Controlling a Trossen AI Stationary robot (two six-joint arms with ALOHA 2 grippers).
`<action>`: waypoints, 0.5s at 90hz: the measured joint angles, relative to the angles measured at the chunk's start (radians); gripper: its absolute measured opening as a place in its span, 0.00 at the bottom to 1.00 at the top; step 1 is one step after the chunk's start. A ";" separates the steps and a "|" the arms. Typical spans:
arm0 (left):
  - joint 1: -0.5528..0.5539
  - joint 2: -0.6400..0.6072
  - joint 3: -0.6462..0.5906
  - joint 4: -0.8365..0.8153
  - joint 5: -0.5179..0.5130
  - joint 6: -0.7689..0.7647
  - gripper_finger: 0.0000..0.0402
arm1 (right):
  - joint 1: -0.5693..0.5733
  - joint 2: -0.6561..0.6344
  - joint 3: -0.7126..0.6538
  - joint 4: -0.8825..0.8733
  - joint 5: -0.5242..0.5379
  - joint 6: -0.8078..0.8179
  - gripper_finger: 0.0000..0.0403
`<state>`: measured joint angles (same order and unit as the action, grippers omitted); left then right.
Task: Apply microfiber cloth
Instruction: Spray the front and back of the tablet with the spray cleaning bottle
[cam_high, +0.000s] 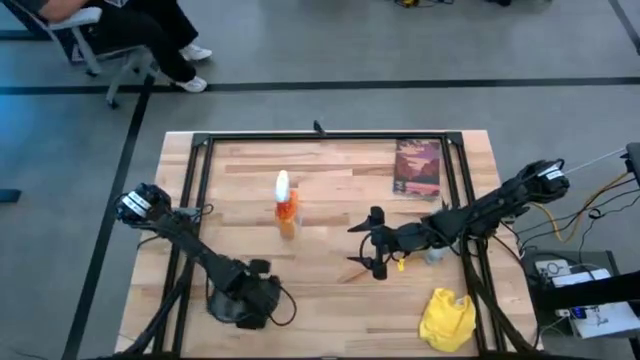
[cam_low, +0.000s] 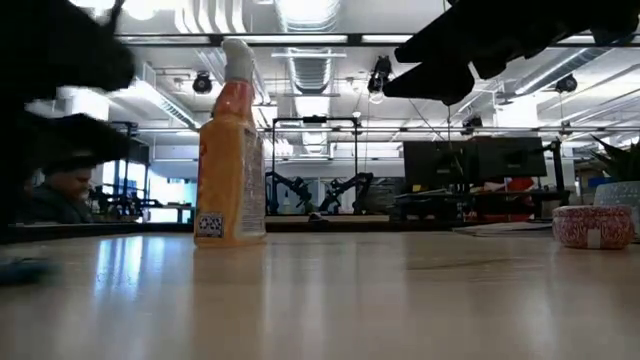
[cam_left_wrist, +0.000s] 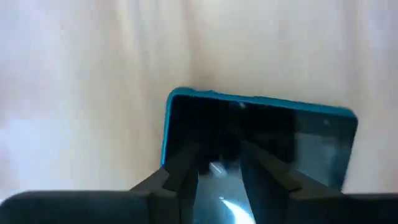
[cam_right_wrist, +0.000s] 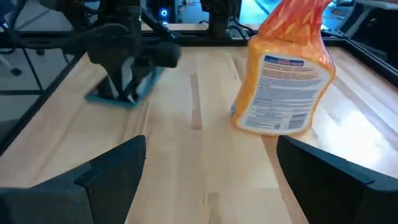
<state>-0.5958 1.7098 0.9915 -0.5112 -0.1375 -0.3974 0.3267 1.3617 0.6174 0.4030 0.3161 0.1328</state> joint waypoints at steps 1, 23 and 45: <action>0.009 0.000 0.000 0.012 -0.014 0.018 0.25 | 0.000 0.000 0.000 0.000 0.000 0.000 0.85; 0.200 0.000 0.030 0.171 -0.069 0.209 0.24 | 0.000 0.019 0.000 0.008 0.000 0.035 0.85; 0.204 -0.060 0.073 -0.065 0.065 0.077 0.24 | 0.002 0.209 -0.001 0.172 -0.030 0.064 0.85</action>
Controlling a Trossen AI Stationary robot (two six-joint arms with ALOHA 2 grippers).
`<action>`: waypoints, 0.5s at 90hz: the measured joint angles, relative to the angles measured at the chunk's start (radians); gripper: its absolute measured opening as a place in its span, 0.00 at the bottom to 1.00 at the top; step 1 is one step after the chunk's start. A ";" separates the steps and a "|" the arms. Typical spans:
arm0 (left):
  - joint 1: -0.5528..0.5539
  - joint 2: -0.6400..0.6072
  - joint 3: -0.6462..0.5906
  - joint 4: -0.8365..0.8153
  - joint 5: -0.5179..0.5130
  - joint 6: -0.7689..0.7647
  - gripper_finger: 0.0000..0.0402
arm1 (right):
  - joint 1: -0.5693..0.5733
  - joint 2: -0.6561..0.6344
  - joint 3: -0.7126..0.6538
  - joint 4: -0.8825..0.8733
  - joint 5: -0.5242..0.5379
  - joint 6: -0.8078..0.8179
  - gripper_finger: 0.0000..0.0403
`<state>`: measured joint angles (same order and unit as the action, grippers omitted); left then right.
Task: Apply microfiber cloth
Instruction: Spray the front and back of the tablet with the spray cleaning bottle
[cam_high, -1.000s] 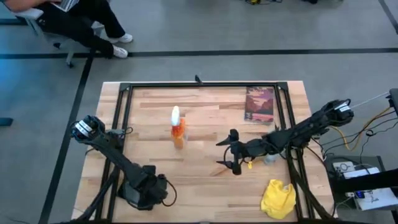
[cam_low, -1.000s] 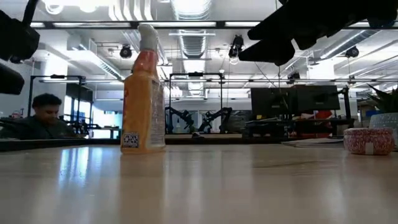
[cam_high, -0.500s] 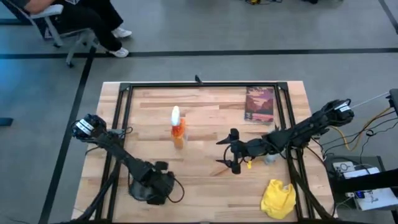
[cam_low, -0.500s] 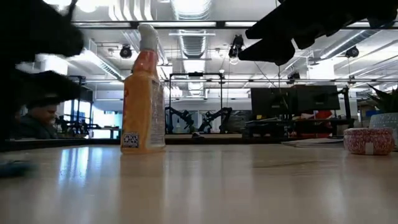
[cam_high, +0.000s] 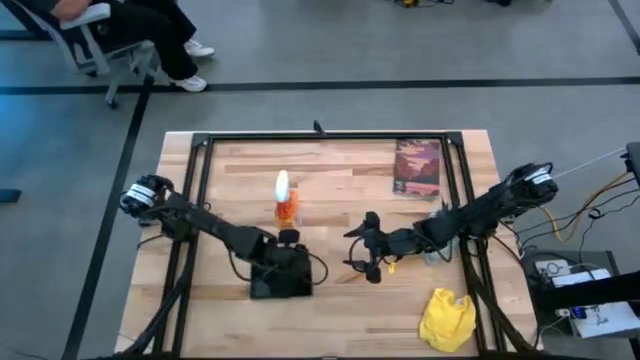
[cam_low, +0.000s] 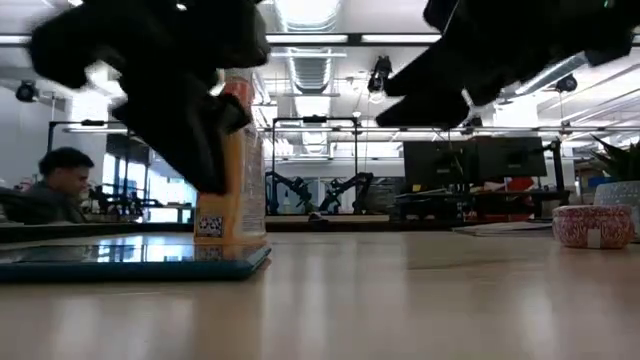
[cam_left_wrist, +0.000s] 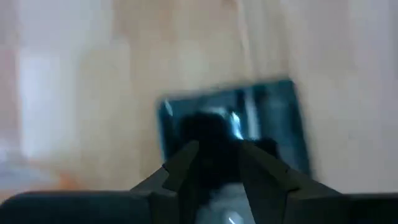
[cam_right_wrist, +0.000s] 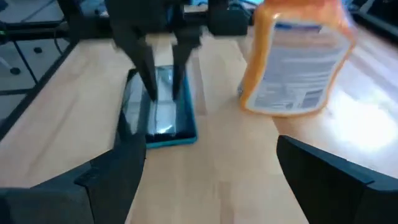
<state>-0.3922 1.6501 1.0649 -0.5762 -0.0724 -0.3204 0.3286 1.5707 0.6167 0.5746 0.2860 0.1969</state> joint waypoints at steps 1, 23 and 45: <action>-0.003 -0.002 0.000 -0.018 0.006 -0.013 0.24 | 0.000 0.012 0.000 0.015 -0.004 -0.002 0.85; -0.130 -0.034 -0.009 -0.310 0.037 -0.315 0.24 | 0.000 0.252 0.093 0.145 -0.031 -0.085 0.85; -0.272 -0.041 -0.057 -0.368 0.040 -0.531 0.24 | 0.003 0.386 0.317 -0.146 -0.025 -0.233 0.85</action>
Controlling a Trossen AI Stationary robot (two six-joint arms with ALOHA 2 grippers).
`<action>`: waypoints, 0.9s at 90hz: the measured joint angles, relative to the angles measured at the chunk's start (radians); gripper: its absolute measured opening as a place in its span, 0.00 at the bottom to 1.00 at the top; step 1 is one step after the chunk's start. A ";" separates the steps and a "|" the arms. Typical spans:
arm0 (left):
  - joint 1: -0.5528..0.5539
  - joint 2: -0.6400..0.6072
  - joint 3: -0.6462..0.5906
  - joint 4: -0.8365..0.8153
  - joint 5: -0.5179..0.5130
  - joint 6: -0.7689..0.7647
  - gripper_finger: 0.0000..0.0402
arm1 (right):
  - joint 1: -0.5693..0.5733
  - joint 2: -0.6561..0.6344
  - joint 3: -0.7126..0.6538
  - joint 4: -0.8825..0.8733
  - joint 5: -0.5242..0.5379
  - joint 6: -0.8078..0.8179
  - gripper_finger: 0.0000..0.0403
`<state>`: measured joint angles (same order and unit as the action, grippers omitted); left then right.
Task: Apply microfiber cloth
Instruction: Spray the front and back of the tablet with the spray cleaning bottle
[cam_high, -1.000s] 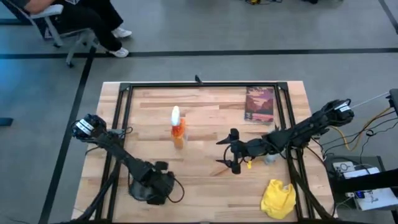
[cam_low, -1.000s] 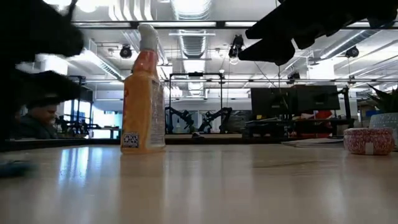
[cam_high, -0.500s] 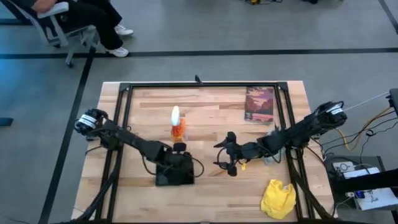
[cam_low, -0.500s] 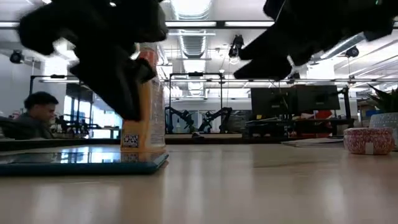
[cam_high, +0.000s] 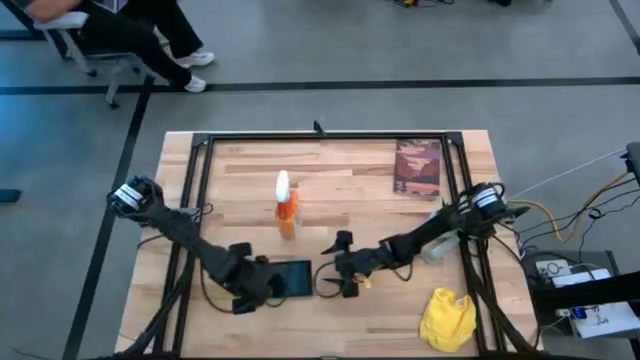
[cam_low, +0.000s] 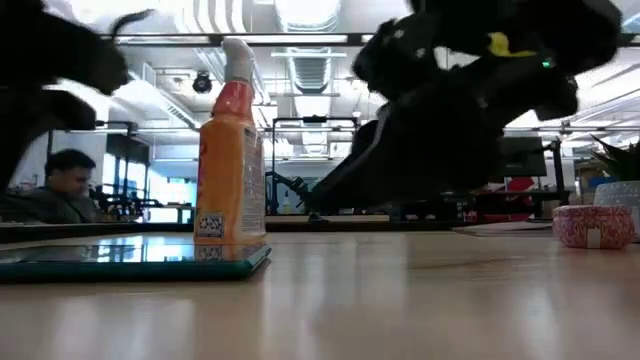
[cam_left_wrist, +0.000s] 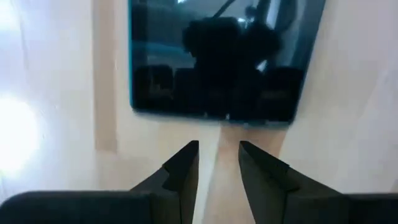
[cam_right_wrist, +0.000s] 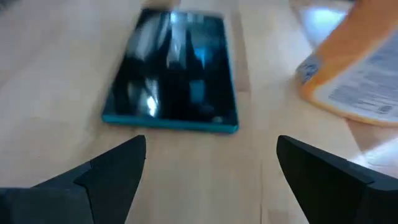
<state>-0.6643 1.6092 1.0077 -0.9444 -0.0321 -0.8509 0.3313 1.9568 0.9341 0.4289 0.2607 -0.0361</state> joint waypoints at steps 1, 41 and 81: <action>-0.004 0.000 -0.003 0.001 0.001 -0.008 0.24 | 0.000 0.004 0.012 -0.020 0.002 -0.008 0.85; -0.003 0.047 -0.223 0.402 -0.003 -0.050 0.24 | 0.064 0.201 0.418 -0.488 0.260 -0.407 0.85; 0.025 0.057 -0.204 0.448 -0.122 0.110 0.24 | 0.127 0.196 0.463 -0.576 0.417 -0.644 0.85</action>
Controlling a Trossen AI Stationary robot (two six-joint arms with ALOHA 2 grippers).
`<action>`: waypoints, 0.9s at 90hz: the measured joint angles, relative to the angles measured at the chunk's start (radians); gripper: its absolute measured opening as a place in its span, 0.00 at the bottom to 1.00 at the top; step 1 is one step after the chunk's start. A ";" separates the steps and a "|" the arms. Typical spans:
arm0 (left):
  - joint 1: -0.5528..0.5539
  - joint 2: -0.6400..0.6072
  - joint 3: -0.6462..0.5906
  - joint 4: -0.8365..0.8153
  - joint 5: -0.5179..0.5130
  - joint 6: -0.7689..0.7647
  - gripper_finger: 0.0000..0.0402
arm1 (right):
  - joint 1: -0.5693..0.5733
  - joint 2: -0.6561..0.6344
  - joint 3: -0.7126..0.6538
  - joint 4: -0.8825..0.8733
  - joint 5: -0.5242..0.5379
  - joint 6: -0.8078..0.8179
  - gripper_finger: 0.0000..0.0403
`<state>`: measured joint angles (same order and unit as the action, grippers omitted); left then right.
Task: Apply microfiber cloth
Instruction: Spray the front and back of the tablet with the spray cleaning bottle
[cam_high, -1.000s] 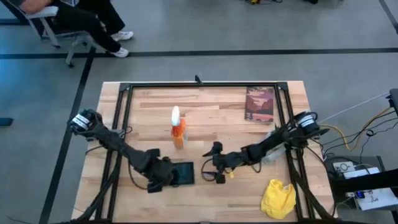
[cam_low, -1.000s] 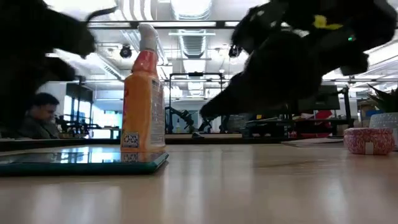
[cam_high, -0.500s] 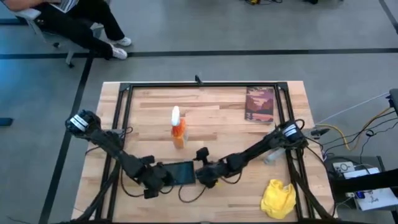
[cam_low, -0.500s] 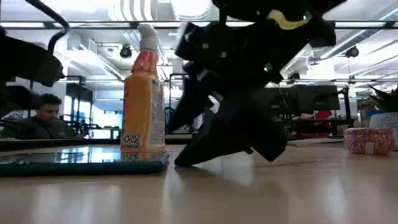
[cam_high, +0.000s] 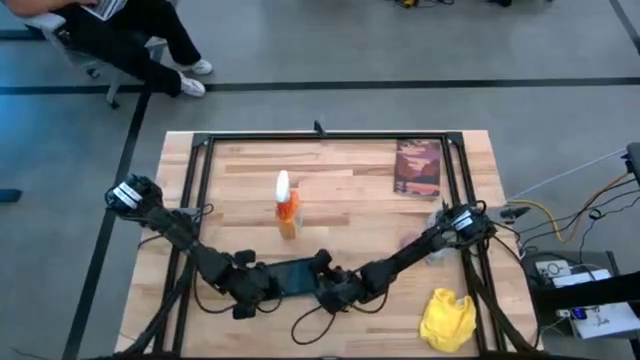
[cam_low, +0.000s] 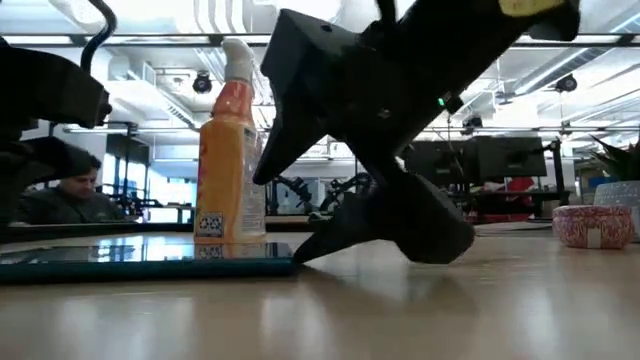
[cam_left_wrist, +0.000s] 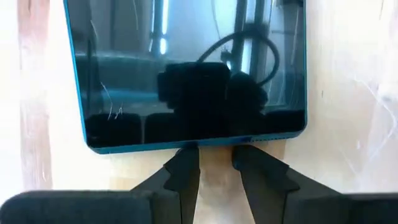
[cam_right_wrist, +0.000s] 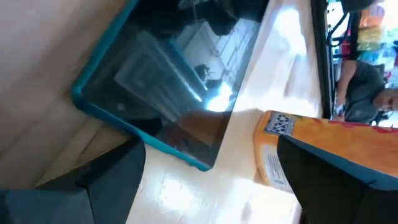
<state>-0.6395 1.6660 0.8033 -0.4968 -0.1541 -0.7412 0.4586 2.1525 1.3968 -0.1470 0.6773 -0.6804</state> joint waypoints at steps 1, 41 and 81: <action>0.001 0.000 -0.001 0.001 -0.001 0.000 0.24 | 0.001 0.000 0.000 0.001 0.000 -0.005 0.85; 0.008 0.001 -0.014 0.035 -0.044 0.024 0.24 | 0.058 -0.006 -0.003 -0.074 0.050 -0.122 0.85; 0.009 0.002 -0.016 0.067 -0.110 0.104 0.24 | 0.058 0.029 -0.009 -0.031 -0.007 -0.228 0.85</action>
<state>-0.6300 1.6684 0.7876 -0.4301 -0.2638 -0.6368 0.5163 2.1820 1.3876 -0.1778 0.6700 -0.9084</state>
